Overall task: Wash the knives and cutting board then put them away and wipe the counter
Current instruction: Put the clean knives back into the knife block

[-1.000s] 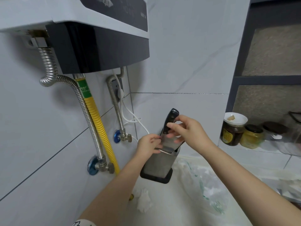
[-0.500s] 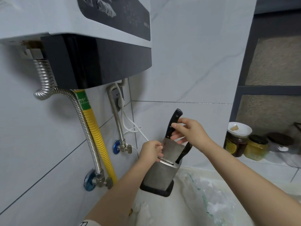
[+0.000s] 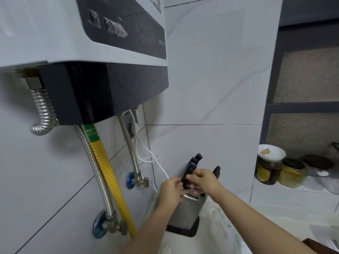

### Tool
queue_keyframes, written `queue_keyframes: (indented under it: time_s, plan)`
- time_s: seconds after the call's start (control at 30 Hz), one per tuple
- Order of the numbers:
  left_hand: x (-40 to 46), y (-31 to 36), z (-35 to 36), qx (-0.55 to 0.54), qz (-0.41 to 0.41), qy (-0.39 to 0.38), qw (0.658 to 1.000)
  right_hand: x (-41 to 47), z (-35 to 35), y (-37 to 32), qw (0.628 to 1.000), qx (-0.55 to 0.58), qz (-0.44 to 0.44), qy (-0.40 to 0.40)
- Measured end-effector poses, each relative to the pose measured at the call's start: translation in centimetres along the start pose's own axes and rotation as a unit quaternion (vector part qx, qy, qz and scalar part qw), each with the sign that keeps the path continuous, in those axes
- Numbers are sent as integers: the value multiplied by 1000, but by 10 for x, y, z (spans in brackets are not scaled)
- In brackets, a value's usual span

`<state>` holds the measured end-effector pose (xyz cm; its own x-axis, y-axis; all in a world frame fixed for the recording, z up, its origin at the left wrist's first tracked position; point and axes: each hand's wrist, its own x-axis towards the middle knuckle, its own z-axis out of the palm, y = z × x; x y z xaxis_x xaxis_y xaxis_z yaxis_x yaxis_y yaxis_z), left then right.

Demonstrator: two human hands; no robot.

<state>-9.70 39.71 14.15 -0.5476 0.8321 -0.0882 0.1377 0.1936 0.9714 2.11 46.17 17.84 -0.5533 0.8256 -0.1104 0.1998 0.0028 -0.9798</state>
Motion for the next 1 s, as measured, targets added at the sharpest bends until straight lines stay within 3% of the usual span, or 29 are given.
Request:
queue_keyframes:
  time_s: [0.2, 0.43, 0.67, 0.83, 1.0]
  plan:
    - [-14, -9, 2, 71, 32, -11, 997, -11, 8, 12, 1000, 7, 15, -25]
    - [-61, -36, 25, 134, 49, -76, 987, -74, -31, 70, 998, -22, 38, 34]
    - [-121, -74, 91, 268, 80, -215, 936, -168, -85, 153, 974, -168, 85, 126]
    - [-164, -81, 151, 286, 94, -307, 903, -236, -130, 190, 952, -208, 132, 184]
    - [-199, -65, 210, 302, 135, -353, 875, -288, -190, 204, 930, -274, 153, 192]
